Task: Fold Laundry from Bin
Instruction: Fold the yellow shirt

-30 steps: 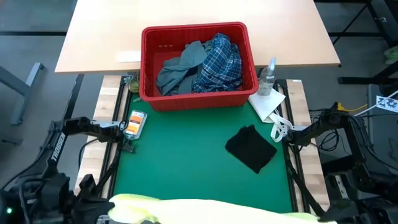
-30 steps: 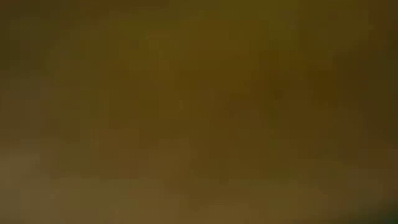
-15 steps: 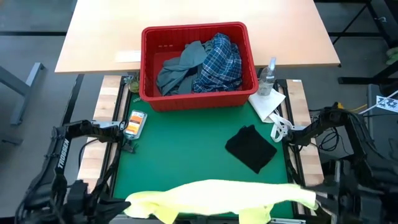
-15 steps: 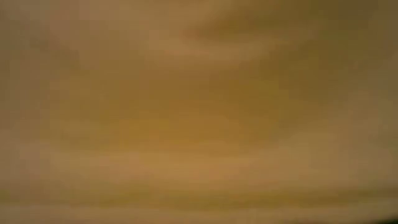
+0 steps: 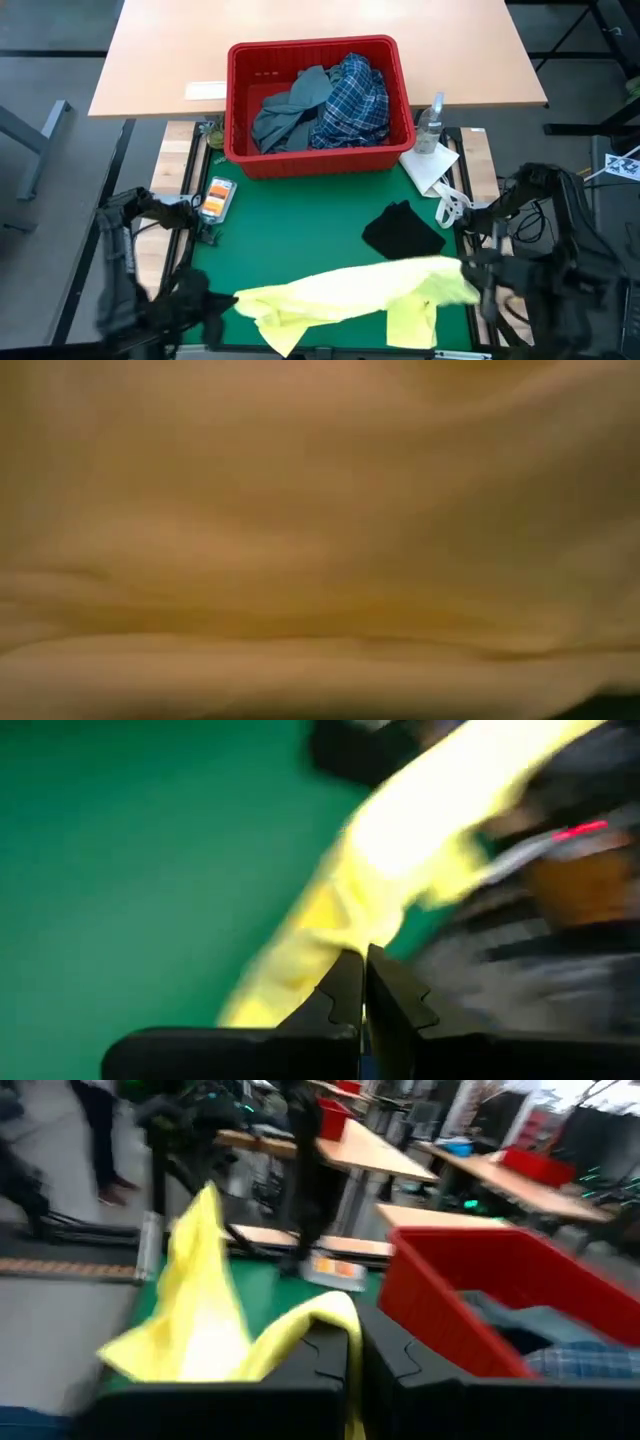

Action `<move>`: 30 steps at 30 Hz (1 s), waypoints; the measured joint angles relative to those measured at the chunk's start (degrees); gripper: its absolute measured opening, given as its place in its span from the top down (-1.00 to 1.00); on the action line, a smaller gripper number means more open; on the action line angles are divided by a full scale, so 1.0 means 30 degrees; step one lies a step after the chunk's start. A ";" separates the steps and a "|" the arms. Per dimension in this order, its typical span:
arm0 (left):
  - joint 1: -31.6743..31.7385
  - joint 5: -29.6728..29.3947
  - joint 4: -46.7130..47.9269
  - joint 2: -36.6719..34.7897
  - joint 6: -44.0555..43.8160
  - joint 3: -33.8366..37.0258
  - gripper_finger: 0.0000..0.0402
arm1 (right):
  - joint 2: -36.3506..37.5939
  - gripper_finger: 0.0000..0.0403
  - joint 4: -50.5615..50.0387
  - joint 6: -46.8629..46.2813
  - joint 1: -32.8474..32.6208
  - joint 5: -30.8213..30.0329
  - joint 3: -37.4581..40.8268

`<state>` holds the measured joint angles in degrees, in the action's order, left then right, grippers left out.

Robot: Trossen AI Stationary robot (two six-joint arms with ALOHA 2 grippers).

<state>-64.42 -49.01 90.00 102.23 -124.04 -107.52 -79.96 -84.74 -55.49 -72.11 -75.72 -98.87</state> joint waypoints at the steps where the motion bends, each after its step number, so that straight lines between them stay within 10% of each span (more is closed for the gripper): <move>1: 0.0378 0.1133 0.0033 -0.0021 -0.0122 0.0470 1.00 | 0.0299 0.97 0.0458 0.1071 0.0370 0.0421 0.0249; 10: 0.3353 0.9495 -0.0018 -0.0114 0.0996 0.4947 1.00 | 0.2057 0.97 -0.1664 0.1048 0.5654 0.5016 0.3471; 30: 1.0639 0.7507 -0.0001 -0.0099 0.7604 1.1735 1.00 | 0.9520 0.97 -0.1760 0.1547 1.6457 0.7529 1.4217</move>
<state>-32.50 -26.49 90.00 101.93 -101.23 -72.31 -51.40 -90.01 -50.85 -22.74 -53.13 -56.22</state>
